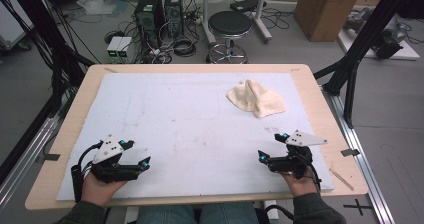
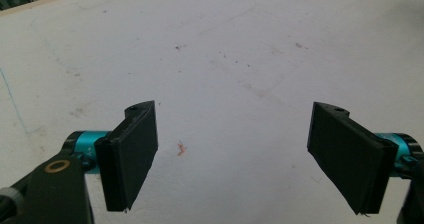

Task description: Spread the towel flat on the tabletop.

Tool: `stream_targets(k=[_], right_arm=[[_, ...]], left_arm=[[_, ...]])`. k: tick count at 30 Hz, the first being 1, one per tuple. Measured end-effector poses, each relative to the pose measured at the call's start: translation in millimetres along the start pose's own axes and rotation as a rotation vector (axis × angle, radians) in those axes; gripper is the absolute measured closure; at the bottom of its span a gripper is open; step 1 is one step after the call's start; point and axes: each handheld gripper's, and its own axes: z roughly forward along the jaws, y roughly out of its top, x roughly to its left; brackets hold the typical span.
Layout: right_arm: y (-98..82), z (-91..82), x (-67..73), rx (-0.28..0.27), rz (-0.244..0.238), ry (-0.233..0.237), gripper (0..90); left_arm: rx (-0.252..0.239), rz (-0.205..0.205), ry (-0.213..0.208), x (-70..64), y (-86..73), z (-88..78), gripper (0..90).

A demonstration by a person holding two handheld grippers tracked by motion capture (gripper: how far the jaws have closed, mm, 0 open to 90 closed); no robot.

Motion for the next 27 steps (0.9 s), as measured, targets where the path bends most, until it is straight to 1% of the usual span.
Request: stream_targets(k=[6, 8, 10, 11, 12, 14, 15, 16, 17, 19, 22, 23, 25, 27], right_arm=[[1.2, -0.8, -1.6, -0.005, -0.013, -0.015, 11.6], [2.6, -1.3, -2.7, -0.013, 0.007, -0.005, 11.6], [3.3, -0.8, -3.7, -0.014, 0.005, -0.006, 11.6], [5.0, 0.3, -4.6, -0.003, 0.015, 0.001, 11.6], [5.0, 0.3, -4.6, -0.003, 0.015, 0.001, 11.6], [9.1, 2.4, -7.6, -0.018, 0.028, 0.008, 11.6], [11.1, 3.4, -8.0, -0.016, 0.031, 0.009, 11.6], [11.1, 3.4, -8.0, -0.016, 0.031, 0.009, 11.6], [14.4, 6.8, -9.5, -0.01, 0.035, 0.013, 11.6], [17.1, 9.8, -10.5, 0.006, 0.024, 0.006, 11.6], [20.1, 13.1, -13.1, 0.007, 0.022, 0.011, 11.6], [24.0, 15.7, -15.2, 0.02, 0.019, 0.007, 11.6], [28.2, 18.5, -17.9, 0.021, 0.011, 0.006, 11.6], [32.7, 20.1, -20.1, 0.027, 0.01, 0.001, 11.6]], left_arm=[[-0.001, 0.001, 0.007, -0.4, -0.3, -1.3, 20.6], [-0.003, 0.0, 0.011, -0.3, -0.4, -2.3, 20.6], [-0.006, -0.003, 0.013, -0.2, -0.4, -2.2, 20.6], [-0.006, -0.007, 0.016, 0.1, -0.5, -2.8, 20.6], [-0.006, -0.007, 0.016, 0.1, -0.5, -2.8, 20.6], [-0.005, -0.008, 0.019, 0.9, -0.7, -3.1, 20.6], [-0.011, -0.019, 0.017, 1.0, -0.3, -2.8, 20.6], [-0.011, -0.019, 0.017, 1.0, -0.3, -2.8, 20.6], [-0.017, -0.03, 0.014, 1.1, 0.5, -2.9, 20.6], [-0.024, -0.03, 0.021, 1.9, 2.4, -3.0, 20.6], [-0.028, -0.03, 0.027, 2.0, 3.4, -3.4, 20.6], [-0.027, -0.033, 0.027, 1.1, 3.2, -3.4, 20.6], [-0.025, -0.025, 0.027, 1.2, 3.2, -3.1, 20.6], [-0.024, -0.029, 0.028, 1.3, 3.3, -2.6, 20.6]])
